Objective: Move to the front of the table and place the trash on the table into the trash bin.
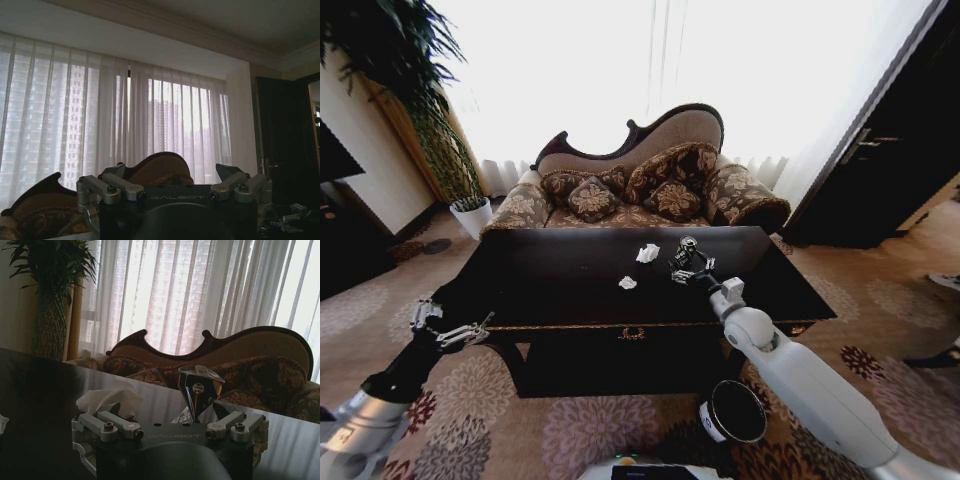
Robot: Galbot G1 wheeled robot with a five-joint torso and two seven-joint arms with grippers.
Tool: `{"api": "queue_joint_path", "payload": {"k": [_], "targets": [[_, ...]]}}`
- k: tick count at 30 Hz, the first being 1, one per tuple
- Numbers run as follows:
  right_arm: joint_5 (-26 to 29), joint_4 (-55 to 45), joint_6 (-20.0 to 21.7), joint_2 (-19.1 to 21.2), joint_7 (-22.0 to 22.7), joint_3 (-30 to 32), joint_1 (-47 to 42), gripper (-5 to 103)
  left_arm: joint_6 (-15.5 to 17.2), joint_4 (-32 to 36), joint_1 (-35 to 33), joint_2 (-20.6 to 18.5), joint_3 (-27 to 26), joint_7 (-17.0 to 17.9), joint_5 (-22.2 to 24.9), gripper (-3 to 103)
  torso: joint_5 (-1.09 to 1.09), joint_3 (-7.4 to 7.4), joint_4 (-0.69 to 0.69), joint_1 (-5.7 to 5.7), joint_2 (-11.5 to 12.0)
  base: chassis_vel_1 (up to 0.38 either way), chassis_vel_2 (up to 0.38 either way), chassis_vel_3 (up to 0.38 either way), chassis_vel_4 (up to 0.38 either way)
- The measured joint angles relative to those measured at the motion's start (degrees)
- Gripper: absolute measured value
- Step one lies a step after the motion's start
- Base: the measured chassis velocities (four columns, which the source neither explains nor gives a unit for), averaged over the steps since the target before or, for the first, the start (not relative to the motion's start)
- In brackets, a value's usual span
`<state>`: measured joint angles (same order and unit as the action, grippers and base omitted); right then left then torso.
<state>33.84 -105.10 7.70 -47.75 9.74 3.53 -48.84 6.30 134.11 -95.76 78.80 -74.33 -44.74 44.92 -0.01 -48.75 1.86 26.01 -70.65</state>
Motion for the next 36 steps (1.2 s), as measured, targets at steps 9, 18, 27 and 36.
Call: {"api": "queue_joint_path", "payload": {"k": [9, 18, 27, 36], "targets": [[0.0, 2.8, 0.0, -1.0, -0.1, -2.0, 4.3, 100, 0.0, -0.2, -0.1, 0.0, 0.2, 0.0, -0.3, 100, 0.00, 0.00, 0.01, 0.00, 0.0, 0.000, 0.000, 0.000, 0.000], [-0.5, 5.4, -0.4, -1.5, -1.5, -3.3, 7.1, 86, -0.1, -0.6, -0.1, -0.3, 0.1, 0.0, -0.4, 100, 0.00, 0.00, 0.00, 0.00, 0.0, 0.000, 0.000, 0.000, 0.000], [-1.2, 5.7, -1.1, -1.7, -2.1, -2.5, 4.9, 54, -0.1, -0.6, 0.3, 0.0, 1.2, 0.0, -0.9, 100, 0.00, 0.00, 0.00, -0.01, 0.0, 0.000, 0.000, 0.000, 0.000], [-1.2, 5.1, -1.4, -1.8, -2.5, -1.3, 2.7, 21, -0.2, -0.9, 0.5, 0.0, 1.5, 0.0, -1.2, 100, 0.00, 0.00, 0.00, -0.01, 0.0, 0.000, 0.000, 0.000, 0.000]]}}
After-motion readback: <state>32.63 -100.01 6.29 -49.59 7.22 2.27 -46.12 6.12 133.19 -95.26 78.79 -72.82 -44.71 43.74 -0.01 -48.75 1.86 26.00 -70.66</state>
